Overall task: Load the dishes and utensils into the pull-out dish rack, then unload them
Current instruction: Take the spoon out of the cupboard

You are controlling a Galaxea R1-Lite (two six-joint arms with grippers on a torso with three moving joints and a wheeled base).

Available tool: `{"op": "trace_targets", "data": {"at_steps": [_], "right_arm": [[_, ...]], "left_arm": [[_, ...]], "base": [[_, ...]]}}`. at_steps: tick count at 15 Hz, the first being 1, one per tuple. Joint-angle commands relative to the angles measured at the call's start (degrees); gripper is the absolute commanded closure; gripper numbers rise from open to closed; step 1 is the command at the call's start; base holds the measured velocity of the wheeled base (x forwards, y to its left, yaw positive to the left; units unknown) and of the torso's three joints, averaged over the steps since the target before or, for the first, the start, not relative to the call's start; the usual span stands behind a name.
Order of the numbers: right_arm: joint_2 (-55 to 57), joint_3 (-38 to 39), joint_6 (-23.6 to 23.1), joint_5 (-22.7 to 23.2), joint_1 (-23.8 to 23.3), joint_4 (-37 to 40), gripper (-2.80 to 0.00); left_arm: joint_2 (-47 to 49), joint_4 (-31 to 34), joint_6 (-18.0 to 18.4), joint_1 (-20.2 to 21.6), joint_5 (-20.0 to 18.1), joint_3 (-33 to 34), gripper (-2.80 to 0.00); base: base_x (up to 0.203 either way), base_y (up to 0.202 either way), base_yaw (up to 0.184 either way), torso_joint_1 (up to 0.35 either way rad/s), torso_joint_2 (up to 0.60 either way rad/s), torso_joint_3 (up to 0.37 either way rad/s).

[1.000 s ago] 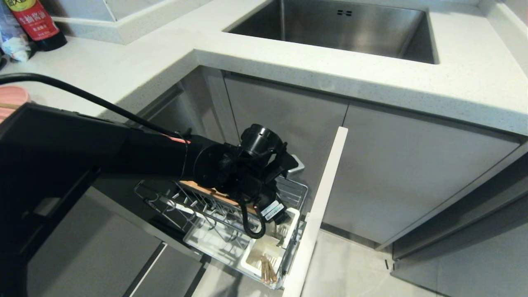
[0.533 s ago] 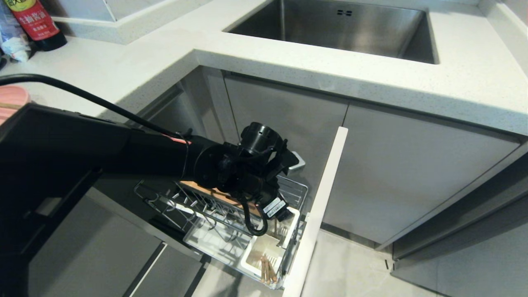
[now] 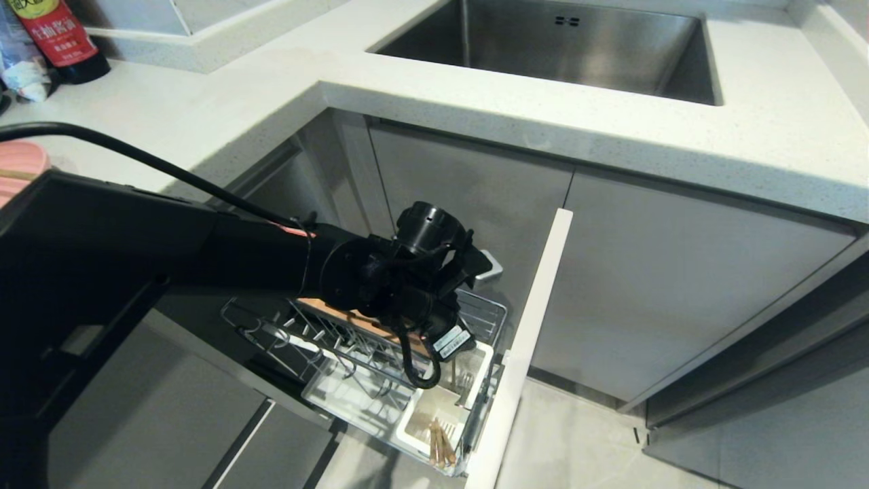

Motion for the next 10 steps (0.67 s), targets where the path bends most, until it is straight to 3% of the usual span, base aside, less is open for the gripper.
{"op": "trace_targets", "data": {"at_steps": [1,10], "right_arm": [[0.02,0.0,-0.02,0.01,0.01,0.0,0.0],[0.01,0.0,-0.02,0.01,0.01,0.0,0.0]], "left_arm": [[-0.04,0.09,0.15,-0.01,0.04,-0.04,0.0],[-0.37,0.01,0.23,-0.01,0.12,-0.04,0.0]], "base": [[0.0,0.0,0.0,0.0,0.0,0.0],[0.0,0.0,0.0,0.0,0.0,0.0]]}}
